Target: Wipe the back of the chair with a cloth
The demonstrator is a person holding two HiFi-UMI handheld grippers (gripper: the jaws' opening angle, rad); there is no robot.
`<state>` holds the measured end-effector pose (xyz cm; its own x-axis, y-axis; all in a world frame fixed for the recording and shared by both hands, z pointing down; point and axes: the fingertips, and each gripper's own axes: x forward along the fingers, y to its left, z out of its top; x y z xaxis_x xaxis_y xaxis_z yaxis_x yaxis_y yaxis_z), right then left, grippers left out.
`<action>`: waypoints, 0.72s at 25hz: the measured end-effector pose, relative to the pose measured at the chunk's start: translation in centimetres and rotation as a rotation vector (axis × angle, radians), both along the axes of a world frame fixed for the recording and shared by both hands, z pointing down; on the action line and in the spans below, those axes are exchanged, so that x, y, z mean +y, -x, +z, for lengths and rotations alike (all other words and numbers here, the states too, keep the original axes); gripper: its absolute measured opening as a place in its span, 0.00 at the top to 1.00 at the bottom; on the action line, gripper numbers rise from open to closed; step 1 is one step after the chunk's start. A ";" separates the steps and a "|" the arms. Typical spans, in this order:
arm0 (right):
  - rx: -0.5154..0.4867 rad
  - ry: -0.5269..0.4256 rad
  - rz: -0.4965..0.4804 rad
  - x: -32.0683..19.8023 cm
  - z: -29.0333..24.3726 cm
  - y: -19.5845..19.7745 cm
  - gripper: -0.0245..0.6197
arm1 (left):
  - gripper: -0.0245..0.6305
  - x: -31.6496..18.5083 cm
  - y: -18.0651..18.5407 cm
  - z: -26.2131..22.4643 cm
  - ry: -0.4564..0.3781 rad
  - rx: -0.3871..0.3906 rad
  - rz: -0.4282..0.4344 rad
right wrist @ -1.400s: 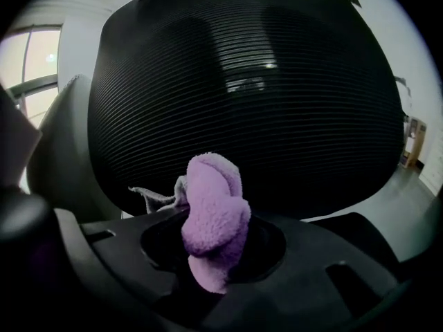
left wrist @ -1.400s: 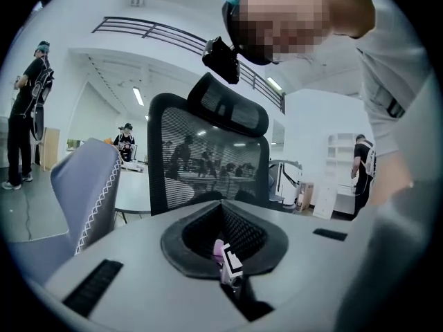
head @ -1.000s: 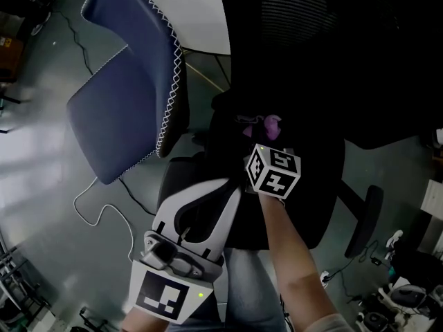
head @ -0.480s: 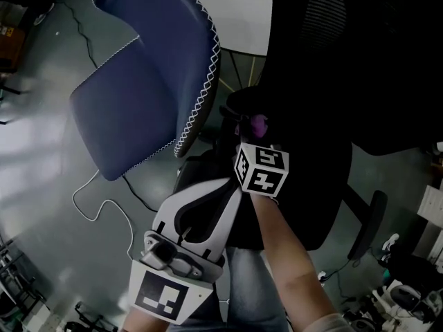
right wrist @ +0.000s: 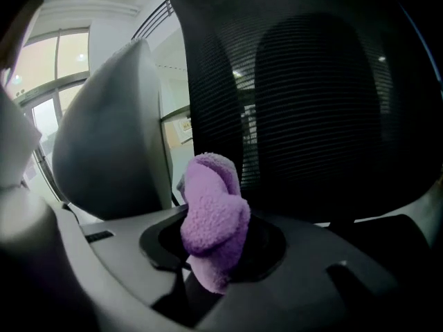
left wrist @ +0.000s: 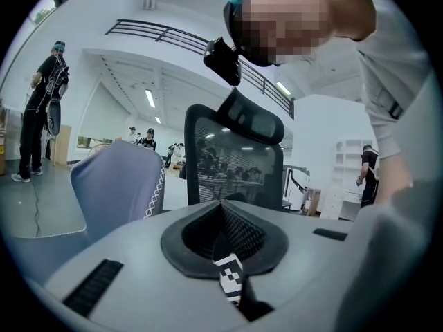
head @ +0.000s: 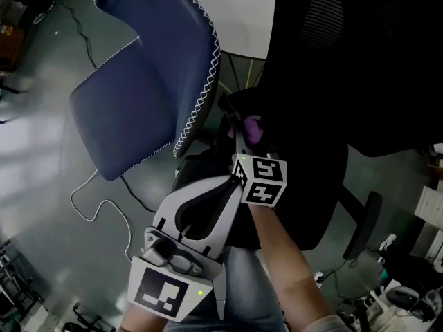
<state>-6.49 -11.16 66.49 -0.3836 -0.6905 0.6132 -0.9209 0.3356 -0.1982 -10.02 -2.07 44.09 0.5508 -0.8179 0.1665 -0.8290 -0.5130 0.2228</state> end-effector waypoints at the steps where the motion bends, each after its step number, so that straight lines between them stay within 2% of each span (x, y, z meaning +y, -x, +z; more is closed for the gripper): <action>1: -0.011 -0.007 -0.001 0.1 -0.6 0.0 0.79 | 0.94 0.0 -0.2 -0.3 -0.005 -0.002 0.003; 9: -0.056 -0.071 -0.008 0.6 -6.2 -2.4 0.79 | 0.94 0.3 -2.7 -2.9 -0.036 -0.037 0.030; 18: -0.084 -0.123 -0.001 1.8 -13.4 -6.8 0.79 | 0.94 0.3 -6.1 -7.3 -0.087 -0.060 0.078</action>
